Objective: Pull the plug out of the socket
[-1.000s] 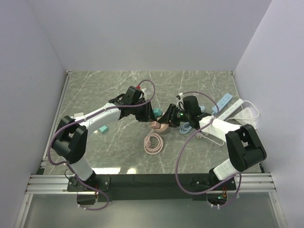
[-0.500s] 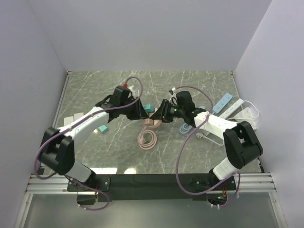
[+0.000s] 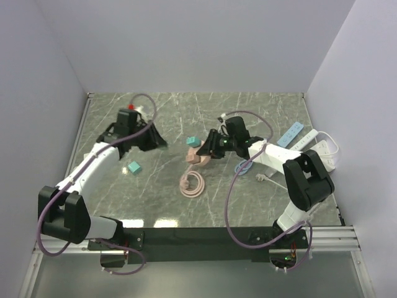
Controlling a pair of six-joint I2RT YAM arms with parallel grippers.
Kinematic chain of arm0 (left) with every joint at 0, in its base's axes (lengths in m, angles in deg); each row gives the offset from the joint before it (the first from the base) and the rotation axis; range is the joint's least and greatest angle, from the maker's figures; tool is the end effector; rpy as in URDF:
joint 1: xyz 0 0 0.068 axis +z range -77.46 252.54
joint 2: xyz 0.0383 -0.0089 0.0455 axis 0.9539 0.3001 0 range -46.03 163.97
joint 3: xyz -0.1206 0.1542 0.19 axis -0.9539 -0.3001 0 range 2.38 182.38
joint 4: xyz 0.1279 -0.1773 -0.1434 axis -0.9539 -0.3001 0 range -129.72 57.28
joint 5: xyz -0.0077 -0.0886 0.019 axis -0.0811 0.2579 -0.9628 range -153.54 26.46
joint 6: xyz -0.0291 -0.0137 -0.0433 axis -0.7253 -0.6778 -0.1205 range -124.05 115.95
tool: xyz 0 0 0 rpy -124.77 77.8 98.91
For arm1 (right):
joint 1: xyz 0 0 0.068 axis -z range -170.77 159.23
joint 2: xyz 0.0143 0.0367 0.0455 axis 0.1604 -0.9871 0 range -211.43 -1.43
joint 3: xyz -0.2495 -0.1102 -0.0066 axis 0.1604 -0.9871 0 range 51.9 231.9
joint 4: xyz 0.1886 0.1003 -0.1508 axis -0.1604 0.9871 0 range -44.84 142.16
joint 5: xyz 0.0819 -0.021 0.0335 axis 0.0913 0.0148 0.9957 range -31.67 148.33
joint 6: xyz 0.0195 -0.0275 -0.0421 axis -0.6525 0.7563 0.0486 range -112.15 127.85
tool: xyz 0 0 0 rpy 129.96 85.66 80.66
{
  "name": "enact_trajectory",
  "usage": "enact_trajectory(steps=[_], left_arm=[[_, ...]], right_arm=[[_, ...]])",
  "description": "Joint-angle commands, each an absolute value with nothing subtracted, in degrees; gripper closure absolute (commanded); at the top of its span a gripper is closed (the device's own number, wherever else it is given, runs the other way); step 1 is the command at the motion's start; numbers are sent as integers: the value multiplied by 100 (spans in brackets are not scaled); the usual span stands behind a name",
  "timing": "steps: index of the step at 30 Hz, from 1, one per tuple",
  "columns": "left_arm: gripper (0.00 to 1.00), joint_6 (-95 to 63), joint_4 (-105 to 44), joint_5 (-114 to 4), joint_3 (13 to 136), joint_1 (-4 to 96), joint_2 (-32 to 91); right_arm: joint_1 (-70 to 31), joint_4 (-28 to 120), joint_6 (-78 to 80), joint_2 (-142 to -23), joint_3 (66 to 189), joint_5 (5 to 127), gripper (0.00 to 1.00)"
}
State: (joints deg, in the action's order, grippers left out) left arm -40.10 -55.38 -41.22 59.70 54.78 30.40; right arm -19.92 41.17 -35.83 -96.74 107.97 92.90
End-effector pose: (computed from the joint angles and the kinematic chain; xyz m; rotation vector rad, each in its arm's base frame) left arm 0.2711 -0.1010 0.2754 -0.1727 2.4072 -0.9098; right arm 0.3015 0.1913 0.2082 -0.0792 2.4037 1.3243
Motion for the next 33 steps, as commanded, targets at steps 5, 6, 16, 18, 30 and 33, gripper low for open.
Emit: enact_trajectory(steps=[5, 6, 16, 18, 30, 33], left_arm=[[100, -3129, -6841, -5773, 6707, 5980, 2948], [100, -3138, -6806, -5974, 6637, 5997, 2878], [98, -3410, -6297, -6337, 5855, 7515, 3852], [89, -3445, -6182, -6337, 5819, 7692, 4097], [8, -3534, -6225, -6276, 5942, 8010, 3951], [5, -3420, -6164, -5732, 5828, 7992, 3503]], right_arm=[[-1652, 5537, -3038, -9855, 11254, 8373, 100], [-1652, 5475, -3108, -9855, 11219, 8469, 100], [-1731, 5298, -3126, -9828, 11201, 8725, 100], [-1836, 5351, -3030, -9837, 11280, 8795, 100], [-2645, 5834, -2705, -10170, 11877, 8865, 100], [-2803, 6045, -2512, -10276, 12071, 8865, 100]])
